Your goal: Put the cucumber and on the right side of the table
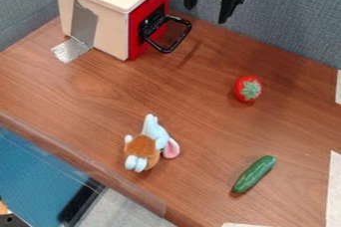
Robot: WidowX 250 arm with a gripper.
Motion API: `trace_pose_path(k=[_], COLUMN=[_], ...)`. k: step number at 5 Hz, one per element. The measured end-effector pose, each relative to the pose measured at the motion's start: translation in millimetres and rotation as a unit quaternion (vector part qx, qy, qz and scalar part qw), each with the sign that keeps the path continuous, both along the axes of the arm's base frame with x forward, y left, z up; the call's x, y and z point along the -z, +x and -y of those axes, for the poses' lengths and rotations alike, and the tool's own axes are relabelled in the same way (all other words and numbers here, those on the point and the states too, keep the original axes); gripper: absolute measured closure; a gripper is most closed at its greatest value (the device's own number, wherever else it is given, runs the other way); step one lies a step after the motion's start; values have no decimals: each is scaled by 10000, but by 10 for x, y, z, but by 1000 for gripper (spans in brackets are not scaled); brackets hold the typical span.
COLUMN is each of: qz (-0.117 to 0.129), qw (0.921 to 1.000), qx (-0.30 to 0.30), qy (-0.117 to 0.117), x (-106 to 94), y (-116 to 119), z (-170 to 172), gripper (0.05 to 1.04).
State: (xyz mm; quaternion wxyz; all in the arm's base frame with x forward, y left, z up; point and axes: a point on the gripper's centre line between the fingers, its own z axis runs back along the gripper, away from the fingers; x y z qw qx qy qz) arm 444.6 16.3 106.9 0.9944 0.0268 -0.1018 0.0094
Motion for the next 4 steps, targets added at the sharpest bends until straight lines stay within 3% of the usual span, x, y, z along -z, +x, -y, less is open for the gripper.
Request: trace_pose_path(k=[1,2,3,4], qz=[-269,-272,84,-53], qw=[9996,9981,9925,9857], qx=[33,414,1049,1503], qy=[-74,-358,-614,-765], x=[225,259,7,171], y=[-67,-450,-835,-1146], z=[31,286,766,1169], gripper=[83,83,83,83])
